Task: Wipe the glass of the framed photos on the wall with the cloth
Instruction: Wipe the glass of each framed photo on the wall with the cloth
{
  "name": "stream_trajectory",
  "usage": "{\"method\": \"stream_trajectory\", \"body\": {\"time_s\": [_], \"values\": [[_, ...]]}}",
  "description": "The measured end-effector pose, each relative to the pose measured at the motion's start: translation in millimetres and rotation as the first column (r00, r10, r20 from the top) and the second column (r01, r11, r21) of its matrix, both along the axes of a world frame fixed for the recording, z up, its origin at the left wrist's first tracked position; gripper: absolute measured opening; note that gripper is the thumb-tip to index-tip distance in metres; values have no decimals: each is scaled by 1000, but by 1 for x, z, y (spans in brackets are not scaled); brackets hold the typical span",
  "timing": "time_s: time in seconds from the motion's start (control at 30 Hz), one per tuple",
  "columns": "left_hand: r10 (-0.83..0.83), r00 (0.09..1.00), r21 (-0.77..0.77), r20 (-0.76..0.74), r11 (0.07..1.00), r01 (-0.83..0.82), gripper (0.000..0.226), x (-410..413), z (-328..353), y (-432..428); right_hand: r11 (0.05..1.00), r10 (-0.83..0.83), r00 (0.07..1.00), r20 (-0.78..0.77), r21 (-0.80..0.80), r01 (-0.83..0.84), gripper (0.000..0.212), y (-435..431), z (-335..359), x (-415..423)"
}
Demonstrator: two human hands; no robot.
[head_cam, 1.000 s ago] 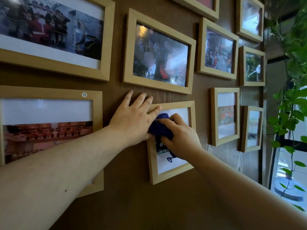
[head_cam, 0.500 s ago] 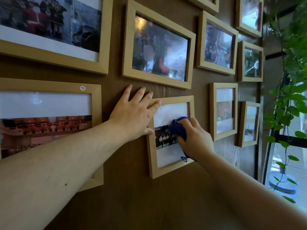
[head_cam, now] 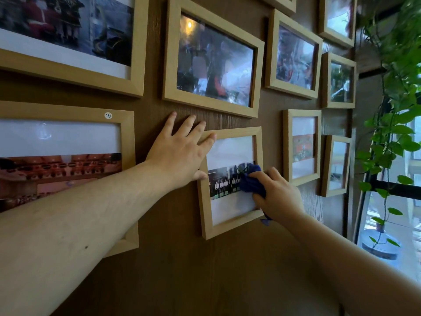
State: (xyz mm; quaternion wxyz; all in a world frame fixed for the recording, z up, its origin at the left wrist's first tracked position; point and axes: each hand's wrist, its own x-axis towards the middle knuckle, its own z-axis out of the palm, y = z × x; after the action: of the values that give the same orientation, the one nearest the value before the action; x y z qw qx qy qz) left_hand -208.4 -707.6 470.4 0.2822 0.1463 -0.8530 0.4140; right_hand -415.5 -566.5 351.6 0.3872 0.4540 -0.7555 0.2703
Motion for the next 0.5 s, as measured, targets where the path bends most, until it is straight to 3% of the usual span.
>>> {"method": "stream_trajectory", "body": {"time_s": [0.1,0.33,0.5], "values": [[-1,1000,5,0,1000,1,95,0,-1,1,998,27,999,-40,65,-24,39,-1,-5,7],[12,1000,19,-2,1000,-12,95,0,0,5,934,301,943,-139,242,-262,48,-21,-11,54],[7,1000,32,-3,999,-7,94,0,0,5,943,242,964,-106,259,-208,43,-9,-14,36]]}}
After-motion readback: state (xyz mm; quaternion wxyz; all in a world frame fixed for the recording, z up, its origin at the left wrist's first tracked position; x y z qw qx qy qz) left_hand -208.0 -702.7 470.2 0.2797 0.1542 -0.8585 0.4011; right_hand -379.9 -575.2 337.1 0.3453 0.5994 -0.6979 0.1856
